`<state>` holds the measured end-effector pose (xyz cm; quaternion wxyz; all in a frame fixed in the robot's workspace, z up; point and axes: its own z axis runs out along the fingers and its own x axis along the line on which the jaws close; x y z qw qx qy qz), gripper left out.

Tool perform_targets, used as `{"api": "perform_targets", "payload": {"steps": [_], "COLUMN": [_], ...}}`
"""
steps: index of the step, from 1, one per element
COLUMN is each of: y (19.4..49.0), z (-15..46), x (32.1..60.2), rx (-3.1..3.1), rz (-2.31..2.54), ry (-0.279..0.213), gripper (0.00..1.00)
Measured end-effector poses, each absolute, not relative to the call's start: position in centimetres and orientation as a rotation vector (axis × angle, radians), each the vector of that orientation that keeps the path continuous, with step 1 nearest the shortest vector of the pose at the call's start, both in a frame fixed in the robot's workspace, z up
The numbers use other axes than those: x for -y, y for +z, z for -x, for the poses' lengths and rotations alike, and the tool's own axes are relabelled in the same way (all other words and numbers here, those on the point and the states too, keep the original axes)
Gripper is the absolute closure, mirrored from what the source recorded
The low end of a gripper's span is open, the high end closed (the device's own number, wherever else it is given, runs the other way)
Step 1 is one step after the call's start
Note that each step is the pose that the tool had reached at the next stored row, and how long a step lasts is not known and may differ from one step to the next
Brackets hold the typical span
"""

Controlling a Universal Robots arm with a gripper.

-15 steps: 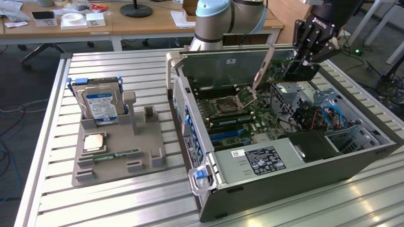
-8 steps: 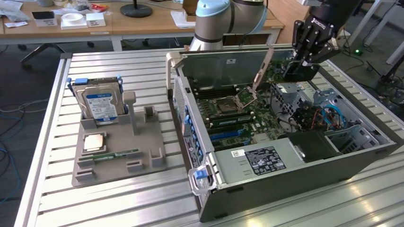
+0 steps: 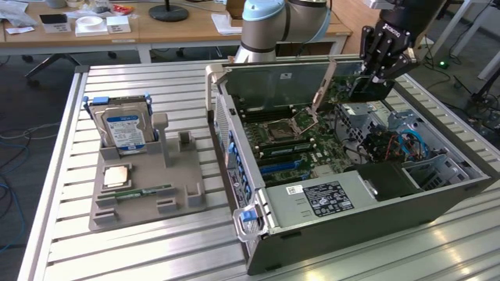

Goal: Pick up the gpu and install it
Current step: 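Insert the gpu into the slot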

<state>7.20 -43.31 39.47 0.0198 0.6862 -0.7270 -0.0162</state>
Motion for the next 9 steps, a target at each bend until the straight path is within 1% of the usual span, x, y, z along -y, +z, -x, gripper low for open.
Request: {"api": "perform_targets", "payload": {"steps": [9], "y": [39.32], "z": [-7.14], "x": [43.3], "rx": [2.257], "rz": [-2.13], "ry": [-0.049], "gripper": [0.73]}}
